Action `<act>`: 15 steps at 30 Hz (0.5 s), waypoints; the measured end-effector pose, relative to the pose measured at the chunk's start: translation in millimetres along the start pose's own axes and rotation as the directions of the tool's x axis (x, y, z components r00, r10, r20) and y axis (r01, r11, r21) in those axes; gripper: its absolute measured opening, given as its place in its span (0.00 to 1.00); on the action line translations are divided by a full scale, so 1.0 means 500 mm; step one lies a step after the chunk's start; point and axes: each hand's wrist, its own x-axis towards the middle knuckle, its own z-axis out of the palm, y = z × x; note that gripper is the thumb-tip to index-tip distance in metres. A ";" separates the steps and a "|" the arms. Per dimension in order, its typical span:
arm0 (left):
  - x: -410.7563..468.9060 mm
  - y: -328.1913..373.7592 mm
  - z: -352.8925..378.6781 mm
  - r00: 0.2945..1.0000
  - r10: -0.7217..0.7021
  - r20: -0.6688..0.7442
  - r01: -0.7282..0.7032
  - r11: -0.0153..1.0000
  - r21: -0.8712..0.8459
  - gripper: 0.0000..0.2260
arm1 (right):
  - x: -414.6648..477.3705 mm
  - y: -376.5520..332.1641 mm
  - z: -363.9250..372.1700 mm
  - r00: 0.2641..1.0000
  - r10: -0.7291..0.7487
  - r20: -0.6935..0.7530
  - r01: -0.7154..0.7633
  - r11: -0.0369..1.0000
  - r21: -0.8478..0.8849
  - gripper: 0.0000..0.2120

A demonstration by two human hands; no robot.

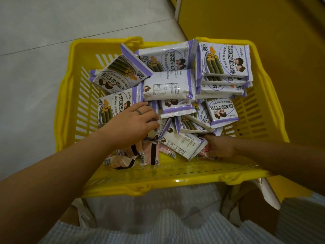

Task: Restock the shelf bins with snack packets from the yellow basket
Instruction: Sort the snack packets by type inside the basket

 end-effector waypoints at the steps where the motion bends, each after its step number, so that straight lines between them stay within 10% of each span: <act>1: 0.000 0.000 -0.002 1.000 0.003 0.003 -0.003 1.000 0.001 0.15 | -0.006 -0.005 -0.002 1.000 0.015 0.012 -0.014 1.000 -0.005 0.35; 11: 0.000 0.012 -0.049 0.998 0.007 0.054 -0.004 0.998 -0.057 0.14 | -0.145 -0.046 -0.074 0.999 0.029 -0.026 -0.036 0.950 -0.309 0.22; 15: 0.002 0.012 -0.074 0.976 -0.167 0.140 0.198 0.948 -0.248 0.13 | -0.190 -0.099 -0.126 0.986 -0.160 -0.052 0.151 0.979 -0.139 0.16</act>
